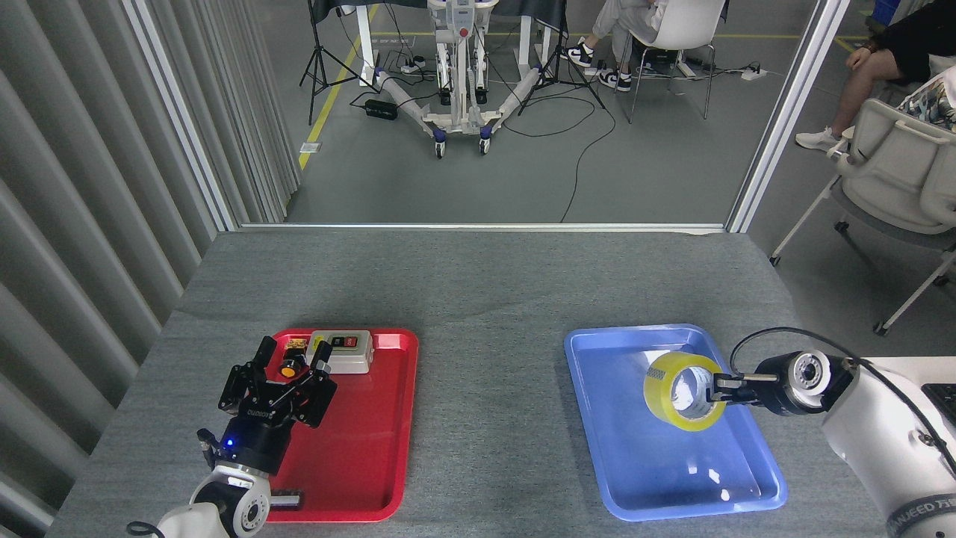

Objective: Place and move tape with both arms
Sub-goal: 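Carry the tape roll with the right gripper into the blue tray, then lower the tape roll into the blue tray and release it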

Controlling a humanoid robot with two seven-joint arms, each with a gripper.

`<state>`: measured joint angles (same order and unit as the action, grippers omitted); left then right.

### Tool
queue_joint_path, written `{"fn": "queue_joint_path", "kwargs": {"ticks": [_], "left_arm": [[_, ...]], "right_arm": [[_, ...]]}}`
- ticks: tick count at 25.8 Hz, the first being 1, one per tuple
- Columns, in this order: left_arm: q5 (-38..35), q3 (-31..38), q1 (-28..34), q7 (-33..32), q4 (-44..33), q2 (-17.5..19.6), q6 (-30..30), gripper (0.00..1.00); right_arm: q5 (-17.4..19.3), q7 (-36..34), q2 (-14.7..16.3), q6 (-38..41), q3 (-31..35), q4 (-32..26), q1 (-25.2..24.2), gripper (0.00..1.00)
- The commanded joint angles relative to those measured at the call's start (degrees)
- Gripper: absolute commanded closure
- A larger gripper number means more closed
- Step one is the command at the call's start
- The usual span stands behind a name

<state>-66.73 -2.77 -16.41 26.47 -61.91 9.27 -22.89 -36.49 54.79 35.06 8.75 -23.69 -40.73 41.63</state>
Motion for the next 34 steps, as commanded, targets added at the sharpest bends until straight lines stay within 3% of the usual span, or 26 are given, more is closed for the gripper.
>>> {"fn": "queue_joint_path", "kwargs": {"ticks": [1,5,11,15,20,23,29,34], "left_arm": [[-0.7,0.0,1.4,-7.9,-0.1,0.1,0.1,0.00],[-0.2,0.0,0.9,-13.2,-0.2,0.2,0.8,0.00],[-0.4,0.0,-0.2,-19.6,-1.0,-2.4,8.5,0.00],[-1.4,0.0,1.8,-20.7,-8.8,-4.4,9.0,0.00],[-16.9,-3.7,2.7,-16.8,-12.0,-5.7,17.1,0.00],[-21.4,-4.4,2.7,-15.1,-11.7,-8.1,21.0,0.00],[-26.9,-0.7,1.0,-15.5,-10.4,-14.7,20.4,0.00],[-27.7,1.3,-0.3,-15.1,-7.3,-13.0,16.9,0.00]], "right_arm": [[0.3,2.0,-0.3,0.3,-1.1,0.8,0.6,0.94],[0.5,2.7,-0.3,0.5,-1.2,0.8,0.9,0.94],[0.5,4.1,-1.1,0.1,-1.7,0.7,1.3,0.94],[2.7,5.7,-1.6,-2.2,-3.3,0.4,1.2,0.94],[3.5,6.6,-1.8,-6.4,-6.1,0.2,1.3,0.94],[3.5,6.2,-1.7,-6.5,-6.2,0.2,1.3,0.93],[2.9,5.5,-1.8,-6.8,-6.2,0.6,0.8,0.75],[2.7,4.6,-2.1,-6.8,-6.2,0.3,0.3,0.62]]}}
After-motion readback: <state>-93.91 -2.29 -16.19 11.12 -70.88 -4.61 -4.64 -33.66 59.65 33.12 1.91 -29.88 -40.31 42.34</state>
